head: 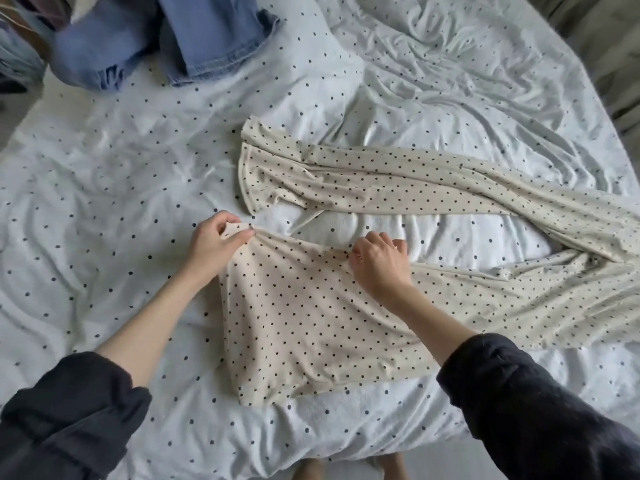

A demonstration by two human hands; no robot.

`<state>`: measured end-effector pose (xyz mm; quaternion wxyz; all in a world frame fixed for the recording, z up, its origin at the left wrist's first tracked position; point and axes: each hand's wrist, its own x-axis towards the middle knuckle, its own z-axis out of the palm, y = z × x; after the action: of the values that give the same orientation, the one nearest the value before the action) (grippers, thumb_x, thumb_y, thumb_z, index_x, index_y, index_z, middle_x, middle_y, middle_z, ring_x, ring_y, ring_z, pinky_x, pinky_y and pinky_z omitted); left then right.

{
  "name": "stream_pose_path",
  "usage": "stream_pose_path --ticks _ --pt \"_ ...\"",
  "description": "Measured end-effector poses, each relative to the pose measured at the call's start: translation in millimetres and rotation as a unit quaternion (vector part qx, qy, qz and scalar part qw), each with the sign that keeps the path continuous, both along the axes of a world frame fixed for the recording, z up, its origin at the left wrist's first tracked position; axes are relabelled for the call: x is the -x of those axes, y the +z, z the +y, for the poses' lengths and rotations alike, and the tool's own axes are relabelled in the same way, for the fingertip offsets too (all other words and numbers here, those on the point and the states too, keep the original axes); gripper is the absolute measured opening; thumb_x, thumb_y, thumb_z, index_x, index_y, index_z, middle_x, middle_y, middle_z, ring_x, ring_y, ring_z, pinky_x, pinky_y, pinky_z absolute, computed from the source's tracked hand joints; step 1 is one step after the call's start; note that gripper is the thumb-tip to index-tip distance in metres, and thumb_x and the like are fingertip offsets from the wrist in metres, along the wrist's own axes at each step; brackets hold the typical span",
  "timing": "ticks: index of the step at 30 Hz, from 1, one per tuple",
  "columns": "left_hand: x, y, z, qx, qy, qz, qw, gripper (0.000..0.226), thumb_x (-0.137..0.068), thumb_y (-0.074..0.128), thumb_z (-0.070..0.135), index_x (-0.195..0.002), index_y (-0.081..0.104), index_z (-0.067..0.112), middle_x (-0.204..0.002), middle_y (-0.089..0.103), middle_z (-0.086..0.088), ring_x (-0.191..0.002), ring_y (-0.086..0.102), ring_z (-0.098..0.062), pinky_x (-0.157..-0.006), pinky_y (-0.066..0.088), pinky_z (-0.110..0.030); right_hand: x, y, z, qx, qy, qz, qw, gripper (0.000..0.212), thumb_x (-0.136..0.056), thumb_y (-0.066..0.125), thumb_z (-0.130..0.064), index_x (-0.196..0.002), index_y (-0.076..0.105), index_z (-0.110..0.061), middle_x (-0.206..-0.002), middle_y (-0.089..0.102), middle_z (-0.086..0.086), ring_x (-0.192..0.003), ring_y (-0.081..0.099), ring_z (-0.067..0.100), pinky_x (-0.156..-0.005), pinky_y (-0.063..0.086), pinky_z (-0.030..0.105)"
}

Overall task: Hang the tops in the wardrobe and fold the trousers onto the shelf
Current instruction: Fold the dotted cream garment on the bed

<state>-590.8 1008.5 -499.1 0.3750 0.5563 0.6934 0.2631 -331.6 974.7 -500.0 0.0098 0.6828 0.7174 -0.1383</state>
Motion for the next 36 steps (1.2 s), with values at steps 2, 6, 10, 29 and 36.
stream_pose_path --ticks 2,6,10,29,36 --pt "11.0 -4.5 8.1 0.020 -0.013 0.070 0.997 0.022 -0.084 0.070 0.023 -0.095 0.059 0.007 -0.078 0.050 0.000 -0.078 0.046 -0.018 -0.068 0.036 -0.028 -0.9 -1.5 3.8 0.007 0.017 -0.010 1.000 0.030 -0.100 0.038 -0.024 -0.104 0.063 -0.009 -0.108 0.059 0.003 -0.102 0.051 0.022 -0.093 0.032 0.038" --pt "17.5 -11.5 25.3 0.010 0.004 0.195 0.981 0.019 -0.089 0.061 0.022 -0.103 0.059 0.009 -0.094 0.064 -0.008 -0.089 0.061 -0.030 -0.070 0.045 -0.034 0.6 -4.2 25.8 -0.073 0.000 0.020 0.997 0.022 -0.096 0.047 -0.019 -0.094 0.065 -0.007 -0.096 0.064 0.007 -0.088 0.057 0.028 -0.080 0.036 0.040" --pt "-8.2 -0.3 67.5 -0.032 0.044 0.163 0.985 0.034 -0.093 0.055 0.031 -0.119 0.052 0.009 -0.110 0.062 -0.008 -0.100 0.059 -0.028 -0.082 0.044 -0.036 -10.1 1.3 70.5 -0.135 -0.008 0.021 0.991 0.021 -0.094 0.053 -0.019 -0.109 0.063 -0.010 -0.109 0.063 0.010 -0.099 0.056 0.027 -0.085 0.037 0.041" --pt "-18.7 3.0 126.6 0.074 0.181 0.101 0.975 0.011 -0.096 0.047 0.011 -0.089 0.051 0.003 -0.079 0.052 -0.011 -0.076 0.045 -0.025 -0.068 0.034 -0.032 -38.5 38.5 270.6 -0.050 -0.071 0.092 0.992 0.029 -0.091 0.039 -0.007 -0.110 0.060 -0.008 -0.101 0.065 0.014 -0.092 0.058 0.032 -0.076 0.035 0.032" --pt "-22.9 6.8 156.5 0.131 0.255 0.101 0.953 0.024 -0.091 0.049 0.009 -0.067 0.045 0.008 -0.063 0.044 -0.005 -0.072 0.045 -0.024 -0.053 0.032 -0.028 -53.6 35.2 291.4 -0.198 -0.104 0.154 0.963 0.024 -0.089 0.042 0.000 -0.104 0.061 -0.004 -0.099 0.066 0.014 -0.088 0.060 0.033 -0.090 0.042 0.044"
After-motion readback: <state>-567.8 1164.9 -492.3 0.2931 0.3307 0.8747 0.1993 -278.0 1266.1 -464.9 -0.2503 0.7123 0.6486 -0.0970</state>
